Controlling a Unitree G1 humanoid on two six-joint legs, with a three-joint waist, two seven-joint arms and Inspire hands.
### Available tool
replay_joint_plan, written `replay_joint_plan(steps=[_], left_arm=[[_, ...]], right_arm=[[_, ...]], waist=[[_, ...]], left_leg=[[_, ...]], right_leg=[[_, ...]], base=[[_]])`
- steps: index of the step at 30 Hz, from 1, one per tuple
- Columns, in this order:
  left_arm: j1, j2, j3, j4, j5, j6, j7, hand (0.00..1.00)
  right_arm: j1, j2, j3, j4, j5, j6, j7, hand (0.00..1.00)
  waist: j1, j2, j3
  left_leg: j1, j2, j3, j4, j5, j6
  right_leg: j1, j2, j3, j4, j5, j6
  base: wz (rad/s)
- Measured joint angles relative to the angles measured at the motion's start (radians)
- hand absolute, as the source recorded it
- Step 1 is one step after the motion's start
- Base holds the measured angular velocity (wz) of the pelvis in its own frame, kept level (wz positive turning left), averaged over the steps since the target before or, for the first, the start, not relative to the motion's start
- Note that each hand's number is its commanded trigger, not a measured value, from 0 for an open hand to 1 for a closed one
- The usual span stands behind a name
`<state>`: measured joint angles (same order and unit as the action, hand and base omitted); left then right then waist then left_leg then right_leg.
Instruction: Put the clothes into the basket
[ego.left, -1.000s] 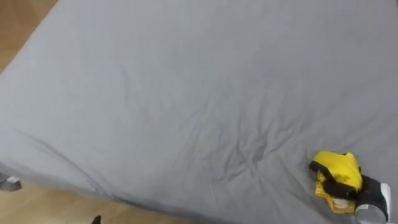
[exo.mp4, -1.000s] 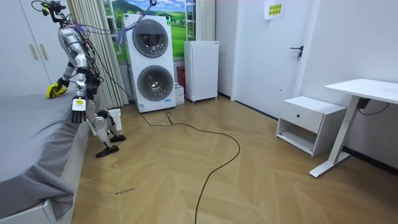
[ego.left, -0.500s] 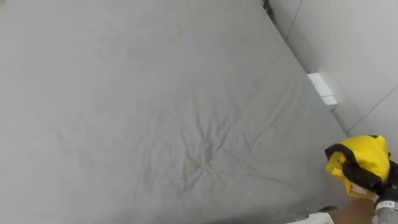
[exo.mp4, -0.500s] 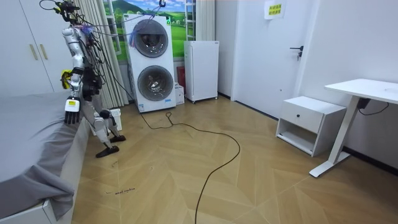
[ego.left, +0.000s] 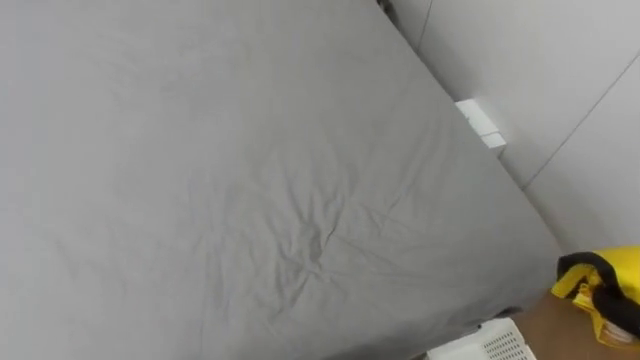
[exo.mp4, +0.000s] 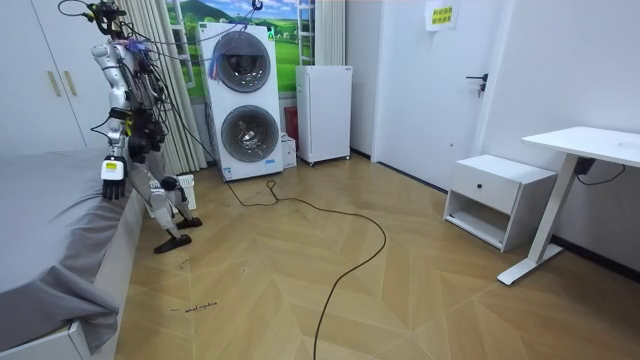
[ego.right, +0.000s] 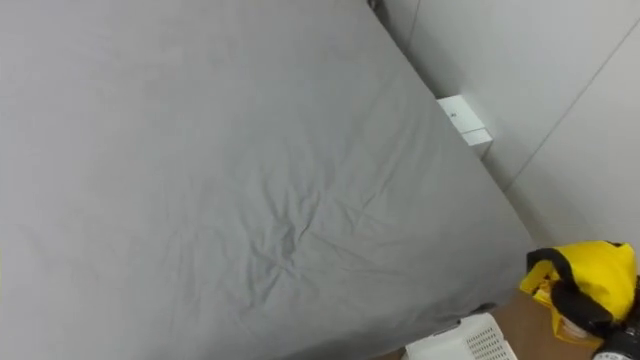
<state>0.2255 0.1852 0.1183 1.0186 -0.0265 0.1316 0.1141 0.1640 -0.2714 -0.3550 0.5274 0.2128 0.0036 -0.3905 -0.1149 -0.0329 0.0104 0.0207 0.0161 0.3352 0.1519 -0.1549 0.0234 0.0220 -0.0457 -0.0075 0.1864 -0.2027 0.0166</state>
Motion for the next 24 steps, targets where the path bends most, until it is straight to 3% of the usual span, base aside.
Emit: replay_joint_plan(steps=[4,7,12,17,20,24], left_arm=[[0.008,-0.001,-0.004,-0.003,0.002,0.042,0.0,0.0],[0.01,-0.001,-0.005,-0.003,0.002,0.06,-0.001,0.0],[0.01,-0.003,-0.011,-0.003,0.003,0.066,-0.004,0.0],[0.002,-0.004,-0.066,-0.017,-0.001,0.066,-0.011,0.0],[-0.006,-0.003,-0.079,-0.017,-0.001,0.065,-0.008,0.0],[-0.022,-0.002,-0.087,-0.017,-0.002,0.05,-0.008,0.0]], right_arm=[[0.004,0.001,-0.01,0.012,0.033,0.0,0.001,1.0],[0.023,0.001,-0.024,0.013,0.035,0.0,0.001,1.0],[-0.012,-0.005,-0.041,0.07,0.023,-0.002,0.027,1.0],[-0.047,-0.011,-0.038,0.136,0.022,-0.002,0.044,1.0],[-0.108,-0.016,-0.019,0.19,0.021,-0.003,0.044,1.0],[-0.172,-0.028,-0.001,0.268,0.02,-0.003,0.044,1.0]], waist=[[-0.041,0.025,-0.0041],[-0.053,0.043,-0.0014],[-0.076,0.07,-0.0026],[-0.076,0.124,-0.0036],[-0.075,0.142,0.0001],[-0.071,0.151,0.0036]], left_leg=[[-0.001,0.006,0.012,0.0,-0.002,-0.001],[0.0,0.006,0.015,0.0,-0.003,-0.004],[-0.033,0.009,0.017,0.01,-0.005,-0.006],[-0.086,0.009,0.024,0.018,-0.002,-0.002],[-0.109,0.009,0.026,0.017,-0.002,-0.001],[-0.146,0.007,0.028,0.015,0.005,0.002]], right_leg=[[-0.004,0.002,0.005,0.001,0.002,-0.003],[-0.007,0.004,0.008,0.002,0.003,-0.004],[-0.041,0.008,0.02,0.007,0.003,-0.006],[-0.111,0.007,0.026,0.038,0.006,-0.005],[-0.152,0.008,0.038,0.053,0.005,-0.005],[-0.191,0.008,0.042,0.058,0.006,-0.005]], base=[[-0.04],[-0.07],[-0.05],[-0.05],[-0.2],[-0.03]])
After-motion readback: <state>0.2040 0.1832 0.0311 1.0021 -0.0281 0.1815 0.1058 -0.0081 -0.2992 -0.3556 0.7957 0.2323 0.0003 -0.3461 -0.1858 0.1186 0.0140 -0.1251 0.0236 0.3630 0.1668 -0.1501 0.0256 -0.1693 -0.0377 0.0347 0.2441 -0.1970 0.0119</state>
